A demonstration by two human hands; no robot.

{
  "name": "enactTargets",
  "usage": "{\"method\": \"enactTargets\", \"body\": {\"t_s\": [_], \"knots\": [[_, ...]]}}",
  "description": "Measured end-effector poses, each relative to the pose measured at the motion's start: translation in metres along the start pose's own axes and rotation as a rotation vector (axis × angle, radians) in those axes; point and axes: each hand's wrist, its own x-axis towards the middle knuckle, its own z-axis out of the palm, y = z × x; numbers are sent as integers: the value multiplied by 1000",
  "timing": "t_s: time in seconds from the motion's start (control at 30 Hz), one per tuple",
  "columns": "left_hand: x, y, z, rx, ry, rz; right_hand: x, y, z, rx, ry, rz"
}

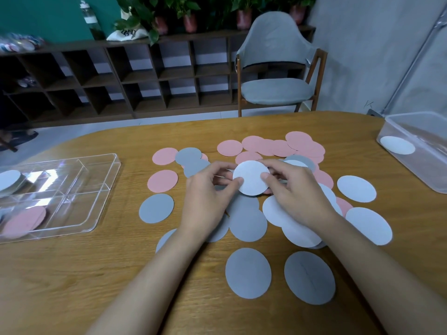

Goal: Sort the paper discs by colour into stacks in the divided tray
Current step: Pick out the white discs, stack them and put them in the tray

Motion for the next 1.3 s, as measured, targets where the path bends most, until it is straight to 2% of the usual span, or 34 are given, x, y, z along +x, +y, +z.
{"method": "enactTargets", "body": {"t_s": [0.13, 0.2, 0.33, 0.67, 0.73, 0.83, 1.03, 1.13, 1.23, 1.3], "knots": [[-4, 1, 5, 235, -93, 194, 5, 10, -18, -25, 47, 38], [-5, 0, 7, 264, -212, 257, 4, 15, -28, -68, 61, 45], [-9, -2, 13, 346, -440, 337, 6, 24, -40, -8, 81, 72], [-13, 27, 49, 378, -603, 430, -25, 40, -72, 53, 152, 90], [-13, 28, 54, 373, -626, 403, -32, 42, -76, 90, 180, 100], [-12, 29, 54, 327, -613, 307, -33, 42, -75, 149, 219, 131], [-11, 22, 52, 145, -518, 196, -30, 44, -66, 99, 214, 179], [-9, 19, 50, 11, -374, 122, -28, 47, -63, 166, 194, 209], [-8, 17, 52, -116, -197, 57, -27, 46, -59, 128, 121, 171], [-8, 15, 54, -134, -148, 41, -27, 45, -55, 104, 81, 144]]}}
